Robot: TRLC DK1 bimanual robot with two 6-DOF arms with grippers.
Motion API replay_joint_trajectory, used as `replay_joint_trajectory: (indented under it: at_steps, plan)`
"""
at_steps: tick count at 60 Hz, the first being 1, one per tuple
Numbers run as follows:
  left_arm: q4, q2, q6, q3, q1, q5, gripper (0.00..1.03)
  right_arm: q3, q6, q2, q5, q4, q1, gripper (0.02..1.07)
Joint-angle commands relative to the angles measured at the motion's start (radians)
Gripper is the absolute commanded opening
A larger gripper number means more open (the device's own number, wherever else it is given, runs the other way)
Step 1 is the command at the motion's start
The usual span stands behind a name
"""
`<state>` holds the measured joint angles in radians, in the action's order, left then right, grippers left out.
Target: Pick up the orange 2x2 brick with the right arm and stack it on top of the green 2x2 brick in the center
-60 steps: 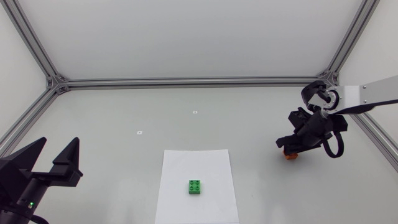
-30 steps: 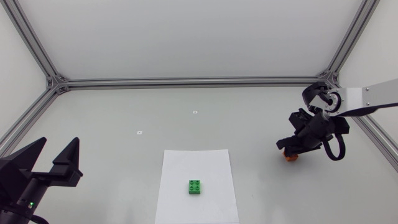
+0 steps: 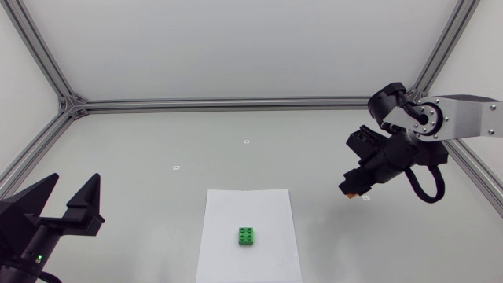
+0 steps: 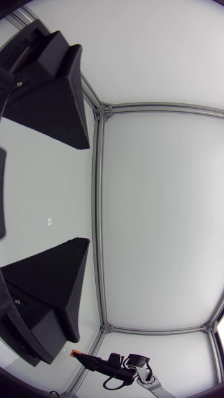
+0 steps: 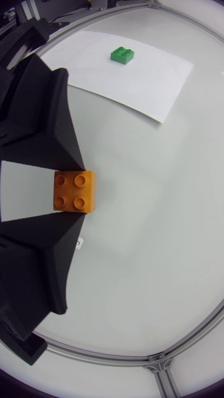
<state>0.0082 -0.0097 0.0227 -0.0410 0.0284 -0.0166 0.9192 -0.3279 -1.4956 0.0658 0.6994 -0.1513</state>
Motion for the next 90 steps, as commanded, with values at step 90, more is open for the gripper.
replay_joint_trajectory:
  at_steps: [90]
  plan:
    - [-0.01,-0.006,-0.006,0.041,-0.002,0.001,0.99,0.274,-0.298,-0.292,-0.044,0.015,-0.769,0.14]
